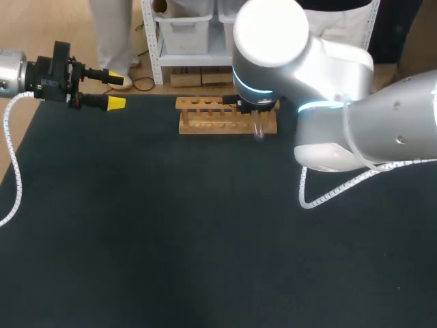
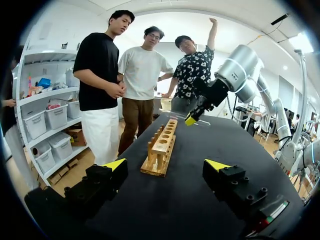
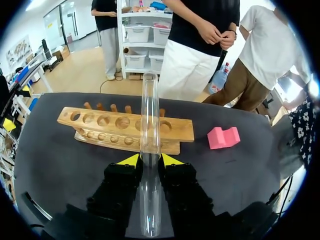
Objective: Grasp the test tube, adjust it, and insert it.
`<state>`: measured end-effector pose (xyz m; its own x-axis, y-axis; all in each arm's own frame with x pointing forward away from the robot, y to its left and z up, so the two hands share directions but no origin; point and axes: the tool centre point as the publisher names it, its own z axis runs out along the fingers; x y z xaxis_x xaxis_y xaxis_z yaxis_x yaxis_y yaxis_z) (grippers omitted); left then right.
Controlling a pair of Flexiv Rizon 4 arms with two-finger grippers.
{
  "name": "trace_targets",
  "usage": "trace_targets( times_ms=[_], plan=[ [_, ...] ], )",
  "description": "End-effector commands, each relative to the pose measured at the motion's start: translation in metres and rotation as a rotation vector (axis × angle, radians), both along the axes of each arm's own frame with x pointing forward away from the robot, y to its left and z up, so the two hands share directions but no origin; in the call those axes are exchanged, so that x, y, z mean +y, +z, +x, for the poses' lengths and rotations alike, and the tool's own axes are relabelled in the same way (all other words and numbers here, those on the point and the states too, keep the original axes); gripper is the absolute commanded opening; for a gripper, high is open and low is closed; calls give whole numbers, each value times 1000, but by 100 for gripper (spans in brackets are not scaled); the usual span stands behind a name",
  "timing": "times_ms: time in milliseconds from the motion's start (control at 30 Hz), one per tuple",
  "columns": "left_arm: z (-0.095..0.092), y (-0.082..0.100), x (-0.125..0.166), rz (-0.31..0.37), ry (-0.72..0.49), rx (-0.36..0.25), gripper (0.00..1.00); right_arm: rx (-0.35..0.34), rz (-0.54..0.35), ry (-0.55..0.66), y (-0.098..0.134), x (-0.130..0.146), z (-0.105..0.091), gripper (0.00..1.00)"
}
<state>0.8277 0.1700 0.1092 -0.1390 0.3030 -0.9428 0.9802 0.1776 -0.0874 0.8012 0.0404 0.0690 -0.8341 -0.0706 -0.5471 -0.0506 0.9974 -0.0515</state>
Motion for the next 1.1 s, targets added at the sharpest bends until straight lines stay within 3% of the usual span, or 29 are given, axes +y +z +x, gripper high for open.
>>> trace_targets(
  times_ms=[33, 1100],
  plan=[
    [-2, 0, 0, 0, 3, -2, 100, 11, -12, -1, -5, 3, 7, 0],
    [-2, 0, 0, 0, 3, -2, 100, 85, -4, 8, -25, 7, 12, 0]
  ],
)
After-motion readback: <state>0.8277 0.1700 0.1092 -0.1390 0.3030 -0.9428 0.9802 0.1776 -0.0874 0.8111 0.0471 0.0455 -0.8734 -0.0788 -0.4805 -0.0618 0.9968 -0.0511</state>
